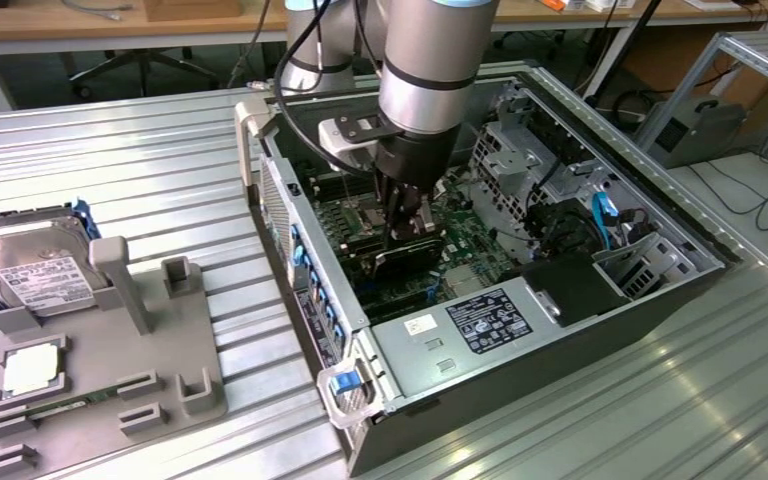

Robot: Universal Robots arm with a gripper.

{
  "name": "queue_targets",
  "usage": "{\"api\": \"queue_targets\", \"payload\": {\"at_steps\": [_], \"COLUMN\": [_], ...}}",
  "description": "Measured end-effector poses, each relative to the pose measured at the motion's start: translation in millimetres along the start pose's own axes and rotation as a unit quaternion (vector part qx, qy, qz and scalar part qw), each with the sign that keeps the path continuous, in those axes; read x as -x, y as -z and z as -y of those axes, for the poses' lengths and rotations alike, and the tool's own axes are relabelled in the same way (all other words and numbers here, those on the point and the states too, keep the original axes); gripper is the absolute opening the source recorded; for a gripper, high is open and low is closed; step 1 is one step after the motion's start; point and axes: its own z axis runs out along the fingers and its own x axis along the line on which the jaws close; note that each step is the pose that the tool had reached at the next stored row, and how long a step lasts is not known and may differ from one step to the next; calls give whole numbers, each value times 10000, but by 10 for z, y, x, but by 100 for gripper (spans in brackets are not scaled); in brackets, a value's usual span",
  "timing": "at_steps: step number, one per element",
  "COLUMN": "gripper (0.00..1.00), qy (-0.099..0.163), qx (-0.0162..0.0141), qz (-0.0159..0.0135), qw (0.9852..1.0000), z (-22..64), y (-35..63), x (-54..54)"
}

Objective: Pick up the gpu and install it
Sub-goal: 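Press down on the gpu until it lock into place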

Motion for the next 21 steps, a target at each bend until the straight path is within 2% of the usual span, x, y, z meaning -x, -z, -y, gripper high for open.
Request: {"api": "queue_targets", "payload": {"at_steps": [21], "gripper": [11], "qy": [0], "qx": [1], "qz": [0], "qw": [10000], "z": [-4], "y": [-50], "x": [-4]}}
